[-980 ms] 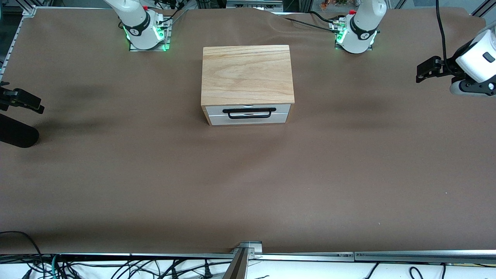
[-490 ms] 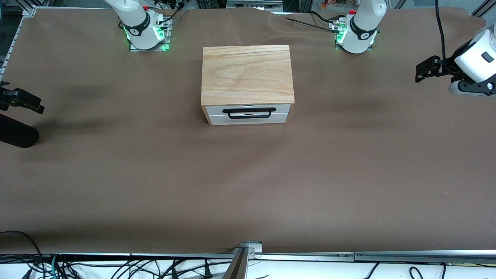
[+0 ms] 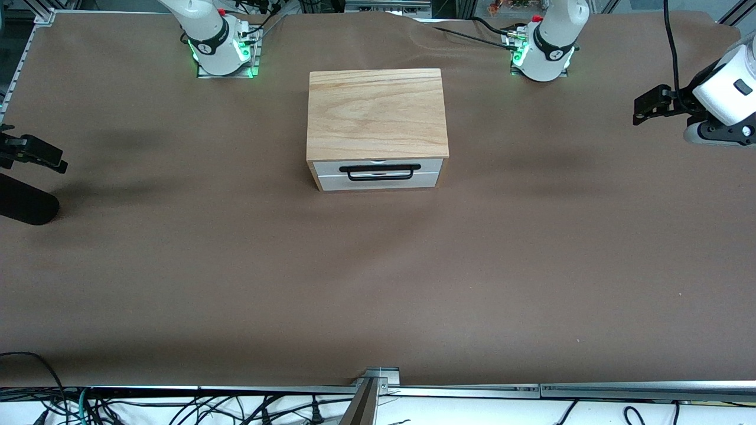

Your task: Pull top drawer with both arms simultaneously

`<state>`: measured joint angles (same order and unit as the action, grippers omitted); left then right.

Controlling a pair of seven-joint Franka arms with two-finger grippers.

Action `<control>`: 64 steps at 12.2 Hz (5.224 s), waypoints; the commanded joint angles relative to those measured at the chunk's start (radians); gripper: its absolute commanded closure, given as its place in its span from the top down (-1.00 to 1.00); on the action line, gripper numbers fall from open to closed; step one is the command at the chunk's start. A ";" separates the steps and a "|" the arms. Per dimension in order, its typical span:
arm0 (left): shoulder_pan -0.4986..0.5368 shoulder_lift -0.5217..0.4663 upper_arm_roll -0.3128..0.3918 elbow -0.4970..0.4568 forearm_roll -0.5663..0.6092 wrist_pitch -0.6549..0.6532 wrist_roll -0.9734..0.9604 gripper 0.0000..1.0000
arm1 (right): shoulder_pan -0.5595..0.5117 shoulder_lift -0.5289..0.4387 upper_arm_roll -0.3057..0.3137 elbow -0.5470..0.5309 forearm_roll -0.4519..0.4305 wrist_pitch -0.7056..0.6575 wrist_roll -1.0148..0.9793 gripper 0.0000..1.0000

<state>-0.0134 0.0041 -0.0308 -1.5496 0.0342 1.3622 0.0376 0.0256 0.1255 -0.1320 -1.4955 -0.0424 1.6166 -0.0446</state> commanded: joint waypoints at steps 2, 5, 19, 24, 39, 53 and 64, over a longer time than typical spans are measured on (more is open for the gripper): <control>0.010 0.002 -0.009 0.011 0.000 -0.017 0.008 1.00 | -0.012 0.003 0.008 0.014 0.016 -0.011 -0.015 1.00; 0.010 0.002 -0.009 0.011 0.000 -0.018 0.008 1.00 | -0.012 0.003 0.008 0.014 0.016 -0.011 -0.017 1.00; 0.010 0.004 -0.009 -0.101 -0.011 0.069 0.002 1.00 | 0.026 0.089 0.038 -0.002 0.132 -0.050 0.005 1.00; 0.012 0.004 -0.009 -0.301 -0.016 0.315 0.001 1.00 | 0.016 0.209 0.037 -0.002 0.657 -0.047 -0.007 1.00; 0.017 0.207 -0.116 -0.684 -0.962 0.808 0.477 1.00 | 0.091 0.519 0.104 -0.172 1.384 -0.064 -0.587 1.00; -0.003 0.477 -0.333 -0.630 -1.838 0.658 1.087 0.50 | 0.270 0.691 0.106 -0.173 1.618 -0.031 -0.871 1.00; -0.048 0.544 -0.339 -0.632 -1.875 0.652 1.182 -0.26 | 0.324 0.718 0.106 -0.238 1.681 -0.040 -0.943 1.00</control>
<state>-0.0452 0.5399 -0.3649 -2.1802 -1.8080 2.0233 1.1766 0.3463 0.8604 -0.0258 -1.6904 1.6207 1.5863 -0.9594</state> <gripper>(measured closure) 0.599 0.000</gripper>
